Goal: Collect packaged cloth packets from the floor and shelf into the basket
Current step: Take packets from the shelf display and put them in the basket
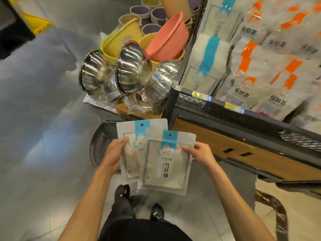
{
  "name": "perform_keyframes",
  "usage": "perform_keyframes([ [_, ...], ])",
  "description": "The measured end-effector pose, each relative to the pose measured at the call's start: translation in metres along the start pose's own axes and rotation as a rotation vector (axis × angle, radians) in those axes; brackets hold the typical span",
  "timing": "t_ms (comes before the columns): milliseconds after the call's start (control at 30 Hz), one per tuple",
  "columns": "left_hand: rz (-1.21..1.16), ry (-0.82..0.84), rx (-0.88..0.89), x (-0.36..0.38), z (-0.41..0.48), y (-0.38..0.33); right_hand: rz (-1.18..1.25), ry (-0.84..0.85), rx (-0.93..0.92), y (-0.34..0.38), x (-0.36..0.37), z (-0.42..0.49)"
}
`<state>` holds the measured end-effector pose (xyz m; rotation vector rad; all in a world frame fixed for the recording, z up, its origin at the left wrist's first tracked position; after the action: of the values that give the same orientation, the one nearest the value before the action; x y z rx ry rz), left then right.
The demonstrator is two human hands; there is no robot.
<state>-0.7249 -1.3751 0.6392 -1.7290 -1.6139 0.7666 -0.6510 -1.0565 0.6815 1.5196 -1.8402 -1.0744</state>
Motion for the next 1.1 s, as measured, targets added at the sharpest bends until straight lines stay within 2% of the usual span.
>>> perform_keyframes([
  [167, -0.014, -0.013, 0.041, 0.025, -0.005, -0.022, 0.049, -0.033, -0.078, 0.029, -0.04, -0.009],
  [333, 0.016, -0.023, 0.104, 0.035, 0.003, -0.052, 0.161, -0.018, -0.136, 0.046, -0.046, 0.0],
  [467, 0.019, -0.05, 0.118, 0.038, 0.018, -0.072, 0.153, -0.028, -0.175, 0.072, -0.053, 0.017],
  [767, -0.007, -0.007, 0.165, 0.067, 0.069, -0.142, 0.124, -0.096, -0.306, 0.176, -0.093, 0.066],
  [1100, 0.016, -0.026, 0.257, 0.075, 0.122, -0.219, 0.091, -0.284, -0.483, 0.278, -0.133, 0.127],
])
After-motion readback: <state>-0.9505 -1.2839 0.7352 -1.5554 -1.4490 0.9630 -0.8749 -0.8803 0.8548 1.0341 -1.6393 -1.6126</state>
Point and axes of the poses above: each hand's wrist, its own z-axis towards the middle knuckle, its own x-axis out of the palm, y = z × x, the point moved 10 cm from there along z, towards the middle knuckle, and after that the axes turned 12 degrees about z, right-handed, at the moved point
